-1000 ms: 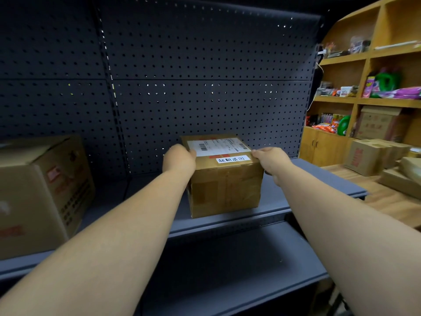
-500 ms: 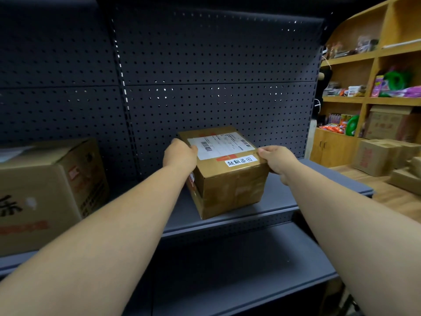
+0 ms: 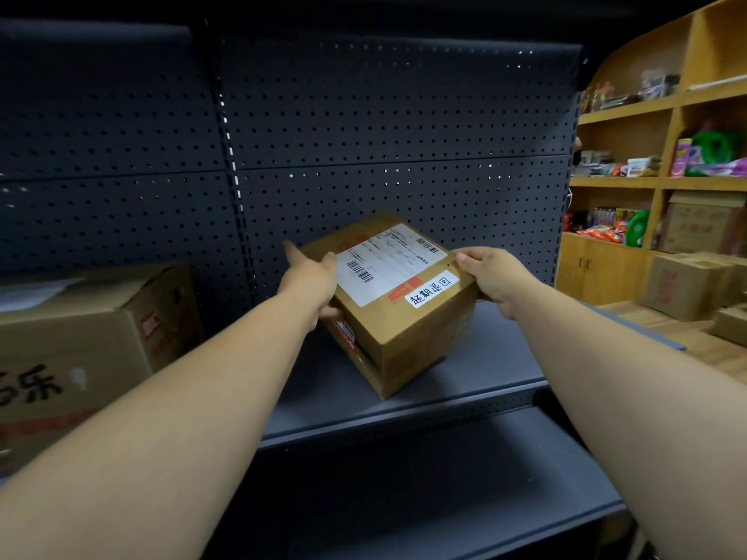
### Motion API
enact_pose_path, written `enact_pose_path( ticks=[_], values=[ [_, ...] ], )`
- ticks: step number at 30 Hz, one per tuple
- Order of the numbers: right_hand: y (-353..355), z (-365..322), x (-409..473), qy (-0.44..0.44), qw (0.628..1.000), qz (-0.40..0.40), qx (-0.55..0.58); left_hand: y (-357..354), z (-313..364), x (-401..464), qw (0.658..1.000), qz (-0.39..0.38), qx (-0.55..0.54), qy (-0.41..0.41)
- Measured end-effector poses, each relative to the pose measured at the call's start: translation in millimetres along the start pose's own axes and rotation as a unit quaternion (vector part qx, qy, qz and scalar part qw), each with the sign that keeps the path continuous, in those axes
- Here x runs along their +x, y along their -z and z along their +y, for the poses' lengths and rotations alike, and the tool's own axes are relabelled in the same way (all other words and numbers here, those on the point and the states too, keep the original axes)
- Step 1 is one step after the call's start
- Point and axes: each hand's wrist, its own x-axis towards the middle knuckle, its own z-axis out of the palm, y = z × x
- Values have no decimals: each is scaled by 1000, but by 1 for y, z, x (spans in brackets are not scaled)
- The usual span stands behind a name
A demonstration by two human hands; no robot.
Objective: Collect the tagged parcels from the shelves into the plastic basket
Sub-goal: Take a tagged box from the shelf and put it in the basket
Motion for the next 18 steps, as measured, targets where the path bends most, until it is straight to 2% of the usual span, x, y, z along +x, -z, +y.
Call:
enact_pose_path(
  ticks=[6,13,16,18],
  values=[
    [1,-17,8,44,999,-17,5,8,-4,0,995,-12,-92,38],
    [-8,-18,12,62,997,-35,-3,17,-16,7,989,-16,-131,59],
    [-10,-18,14,61,998,-32,3,22,-17,8,992,-4,-119,46],
    [-10,-16,16,55,998,-34,11,28,-18,8,998,16,-55,19]
  ],
)
